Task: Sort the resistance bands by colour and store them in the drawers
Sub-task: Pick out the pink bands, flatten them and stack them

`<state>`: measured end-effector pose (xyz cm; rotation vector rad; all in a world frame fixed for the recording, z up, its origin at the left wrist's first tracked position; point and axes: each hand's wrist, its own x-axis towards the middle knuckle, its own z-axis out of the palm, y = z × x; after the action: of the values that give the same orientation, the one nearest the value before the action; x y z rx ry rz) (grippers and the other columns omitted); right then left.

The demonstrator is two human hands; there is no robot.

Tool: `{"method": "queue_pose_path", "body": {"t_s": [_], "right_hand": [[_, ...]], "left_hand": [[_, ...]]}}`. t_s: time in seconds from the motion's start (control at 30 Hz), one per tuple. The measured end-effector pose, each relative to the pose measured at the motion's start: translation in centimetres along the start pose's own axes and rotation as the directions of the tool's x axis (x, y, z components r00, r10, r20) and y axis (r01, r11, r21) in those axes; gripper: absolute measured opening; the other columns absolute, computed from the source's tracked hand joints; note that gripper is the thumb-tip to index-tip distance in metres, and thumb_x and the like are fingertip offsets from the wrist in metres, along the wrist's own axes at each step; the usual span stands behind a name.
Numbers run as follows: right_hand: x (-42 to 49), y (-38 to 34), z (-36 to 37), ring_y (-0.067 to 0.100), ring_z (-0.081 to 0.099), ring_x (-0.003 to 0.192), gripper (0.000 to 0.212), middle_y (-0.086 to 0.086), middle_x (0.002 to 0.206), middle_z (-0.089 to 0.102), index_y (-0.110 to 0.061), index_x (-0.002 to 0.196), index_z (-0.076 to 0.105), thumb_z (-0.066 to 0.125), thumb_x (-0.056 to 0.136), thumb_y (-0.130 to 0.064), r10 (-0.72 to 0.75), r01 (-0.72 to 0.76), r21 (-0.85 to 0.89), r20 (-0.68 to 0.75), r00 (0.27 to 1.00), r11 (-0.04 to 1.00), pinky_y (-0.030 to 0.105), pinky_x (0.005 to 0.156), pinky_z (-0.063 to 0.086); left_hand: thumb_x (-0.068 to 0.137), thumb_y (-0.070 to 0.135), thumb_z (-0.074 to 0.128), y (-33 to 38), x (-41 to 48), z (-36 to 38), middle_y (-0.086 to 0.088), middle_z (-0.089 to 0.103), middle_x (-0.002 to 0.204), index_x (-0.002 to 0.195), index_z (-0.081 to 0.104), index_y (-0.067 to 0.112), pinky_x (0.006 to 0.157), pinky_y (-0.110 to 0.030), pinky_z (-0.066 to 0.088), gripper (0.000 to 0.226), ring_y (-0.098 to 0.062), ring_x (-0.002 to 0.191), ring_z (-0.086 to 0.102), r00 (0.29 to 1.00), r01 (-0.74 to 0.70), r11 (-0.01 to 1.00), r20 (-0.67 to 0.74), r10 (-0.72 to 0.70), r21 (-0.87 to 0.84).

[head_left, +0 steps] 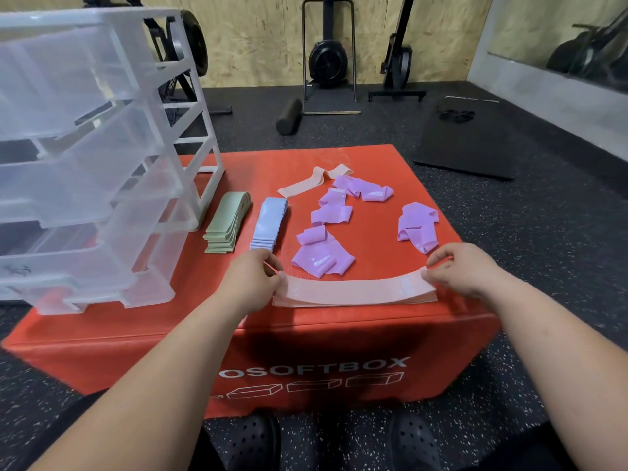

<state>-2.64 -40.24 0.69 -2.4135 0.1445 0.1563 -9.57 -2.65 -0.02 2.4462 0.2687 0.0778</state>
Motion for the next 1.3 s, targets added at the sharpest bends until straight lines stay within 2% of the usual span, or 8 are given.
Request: {"method": "queue_pose_path", "body": {"t_s": [0.17,0.43,0.5,0.57,0.67,0.97,1.1,1.3], "right_hand": [[0.1,0.1,-0.1,0.027,0.074,0.073,0.02,0.0,0.082,0.076,-0.027,0.082,0.074,0.089,0.069,-0.03,-0.015,0.012,-0.096,-0.026,1.0,0.995,0.037,0.073,0.062],[0.0,0.3,-1.3,0.006,0.063,0.08,0.03,-0.009,0.084,0.07,-0.032,0.09,0.074,0.092,0.071,-0.046,-0.137,0.135,-0.268,0.01,0.99,0.954,0.029,0.071,0.045],[0.2,0.7,-1.6,0.006,0.065,0.085,0.039,-0.013,0.091,0.071,-0.035,0.1,0.073,0.094,0.069,-0.046,-0.186,0.201,-0.284,0.079,0.979,0.938,0.029,0.078,0.048],[0.1,1.1,-1.8,0.007,0.067,0.096,0.055,-0.016,0.105,0.071,-0.038,0.114,0.07,0.096,0.066,-0.043,-0.198,0.248,-0.303,0.188,0.962,0.92,0.031,0.09,0.051],[-0.1,1.3,-1.7,0.007,0.064,0.11,0.071,-0.02,0.121,0.068,-0.04,0.126,0.068,0.098,0.062,-0.038,-0.206,0.297,-0.326,0.285,0.936,0.897,0.028,0.099,0.05],[-0.4,0.6,-0.4,0.002,0.064,0.098,0.062,-0.021,0.108,0.069,-0.045,0.117,0.07,0.098,0.064,-0.031,-0.298,0.386,-0.33,0.287,0.91,0.861,0.02,0.084,0.044],[-0.3,0.5,-0.4,-0.004,0.064,0.091,0.056,-0.02,0.104,0.07,-0.046,0.113,0.07,0.096,0.066,-0.032,-0.316,0.405,-0.369,0.278,0.907,0.837,0.009,0.073,0.042],[-0.6,0.2,-0.3,0.002,0.063,0.096,0.058,-0.021,0.106,0.069,-0.046,0.115,0.071,0.097,0.065,-0.033,-0.336,0.429,-0.36,0.293,0.895,0.828,0.016,0.078,0.042]], "left_hand": [[0.087,0.016,0.072,0.0,0.0,0.2,0.006,0.072,0.078,0.092,0.07,0.023,0.059,-0.023,0.044,0.009,-0.015,0.073,0.067,1.0,-0.027,0.998,0.001,0.027,0.054],[0.087,0.034,0.077,-1.5,0.8,-0.6,0.004,0.066,0.075,0.097,0.066,0.028,0.07,-0.036,0.05,0.016,-0.018,0.076,0.062,0.99,-0.136,0.962,0.006,0.139,0.235],[0.086,0.035,0.079,-1.6,0.8,-0.5,0.009,0.067,0.085,0.103,0.068,0.03,0.071,-0.035,0.05,0.021,-0.012,0.079,0.061,0.972,-0.236,0.949,0.037,0.234,0.21],[0.084,0.038,0.08,-1.6,0.7,-0.1,0.011,0.066,0.108,0.119,0.068,0.031,0.084,-0.034,0.051,0.038,-0.011,0.095,0.06,0.931,-0.364,0.909,0.107,0.349,0.204],[0.078,0.044,0.086,-1.5,0.5,0.6,0.012,0.062,0.126,0.136,0.061,0.033,0.097,-0.035,0.049,0.064,-0.011,0.111,0.056,0.891,-0.437,0.871,0.242,0.385,0.223],[0.074,0.034,0.089,-1.5,0.6,0.2,0.01,0.064,0.119,0.133,0.065,0.031,0.094,-0.036,0.051,0.064,-0.015,0.107,0.06,0.886,-0.446,0.854,0.267,0.379,0.268],[0.076,0.034,0.087,-1.9,0.7,0.2,0.01,0.063,0.12,0.136,0.062,0.032,0.094,-0.034,0.05,0.065,-0.016,0.108,0.061,0.877,-0.458,0.851,0.287,0.385,0.257],[0.074,0.043,0.088,-1.9,0.8,0.2,0.01,0.065,0.125,0.139,0.059,0.033,0.099,-0.037,0.049,0.072,-0.016,0.114,0.06,0.885,-0.445,0.857,0.275,0.376,0.261]]}}
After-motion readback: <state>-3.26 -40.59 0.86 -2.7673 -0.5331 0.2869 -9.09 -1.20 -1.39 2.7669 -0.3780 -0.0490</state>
